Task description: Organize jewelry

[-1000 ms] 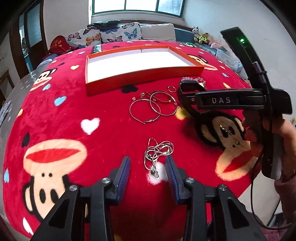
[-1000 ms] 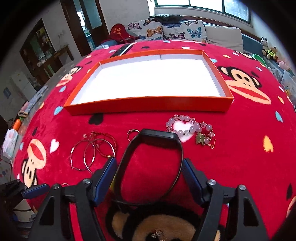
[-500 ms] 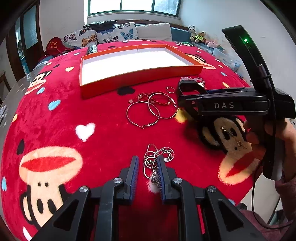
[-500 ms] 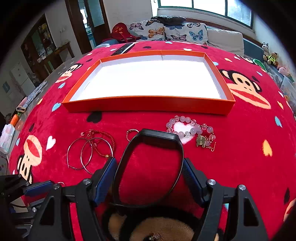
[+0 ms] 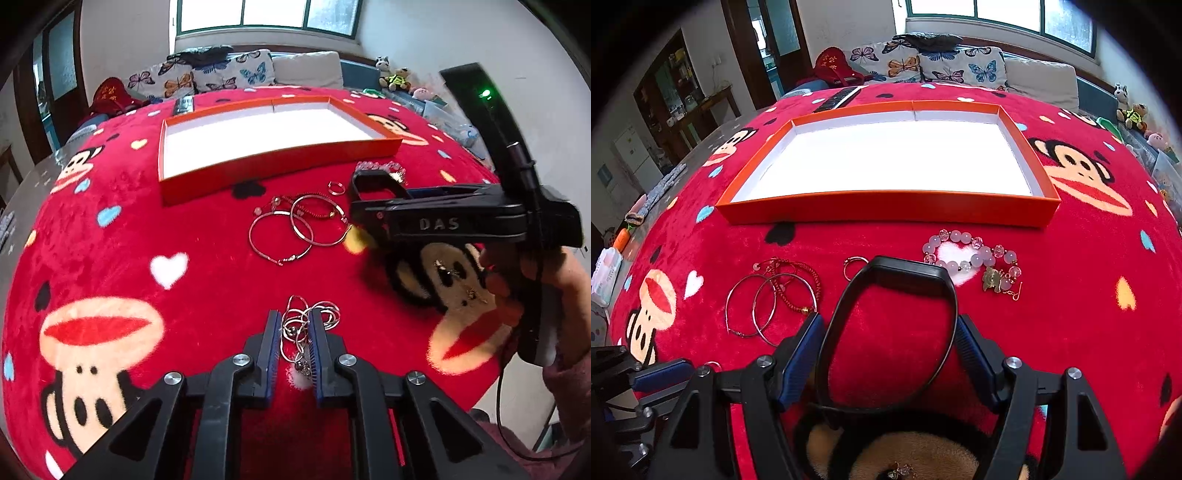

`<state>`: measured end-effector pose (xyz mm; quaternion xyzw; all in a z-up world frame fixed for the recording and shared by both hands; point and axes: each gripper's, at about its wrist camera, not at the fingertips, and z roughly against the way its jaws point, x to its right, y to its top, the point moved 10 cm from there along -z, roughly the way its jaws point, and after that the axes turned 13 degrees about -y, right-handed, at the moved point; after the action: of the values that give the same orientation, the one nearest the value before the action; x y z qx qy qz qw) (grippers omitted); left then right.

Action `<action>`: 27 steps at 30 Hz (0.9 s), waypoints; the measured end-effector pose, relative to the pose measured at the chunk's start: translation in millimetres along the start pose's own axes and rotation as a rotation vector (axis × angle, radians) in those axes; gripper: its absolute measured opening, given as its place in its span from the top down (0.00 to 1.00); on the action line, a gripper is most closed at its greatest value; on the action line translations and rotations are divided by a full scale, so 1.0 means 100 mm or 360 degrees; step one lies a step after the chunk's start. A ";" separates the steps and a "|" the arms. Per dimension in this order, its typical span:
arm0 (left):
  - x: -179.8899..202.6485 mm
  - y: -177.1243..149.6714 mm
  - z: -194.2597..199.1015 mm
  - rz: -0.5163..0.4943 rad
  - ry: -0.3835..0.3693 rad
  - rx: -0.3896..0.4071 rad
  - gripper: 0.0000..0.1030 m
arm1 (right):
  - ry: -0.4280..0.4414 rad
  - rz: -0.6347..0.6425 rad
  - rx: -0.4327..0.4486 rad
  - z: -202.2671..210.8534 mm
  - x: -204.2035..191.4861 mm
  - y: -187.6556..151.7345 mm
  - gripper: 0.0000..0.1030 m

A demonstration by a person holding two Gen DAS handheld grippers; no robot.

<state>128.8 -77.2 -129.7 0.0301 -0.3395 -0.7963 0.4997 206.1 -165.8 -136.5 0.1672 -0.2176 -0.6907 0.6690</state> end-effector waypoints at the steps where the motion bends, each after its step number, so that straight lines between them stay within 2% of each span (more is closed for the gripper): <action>1: 0.00 -0.02 -0.01 -0.0005 0.0011 -0.0009 0.85 | 0.0004 -0.0001 0.0000 0.00 0.00 0.00 0.23; 10: 0.00 -0.06 -0.05 -0.0013 -0.0003 -0.0003 0.85 | 0.0011 -0.0009 0.0009 0.00 0.01 0.01 0.23; 13: 0.01 -0.07 -0.05 -0.0035 0.0000 0.0005 0.89 | 0.0010 -0.0001 0.0020 0.00 0.01 0.01 0.23; 21: 0.03 -0.08 0.00 -0.0040 0.0011 0.0038 0.93 | 0.0022 -0.0034 0.0037 0.02 0.06 0.02 0.42; 23: 0.03 -0.07 0.02 -0.0032 0.0005 0.0049 0.98 | 0.0032 -0.0045 0.0037 0.02 0.08 0.02 0.45; 27: 0.04 -0.05 0.09 -0.0033 0.0012 0.0076 0.98 | 0.0046 -0.0062 0.0041 0.03 0.10 0.02 0.50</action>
<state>119.6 -74.5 -124.8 0.0485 -0.3562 -0.7931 0.4917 205.3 -175.5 -132.5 0.1900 -0.2135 -0.6983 0.6562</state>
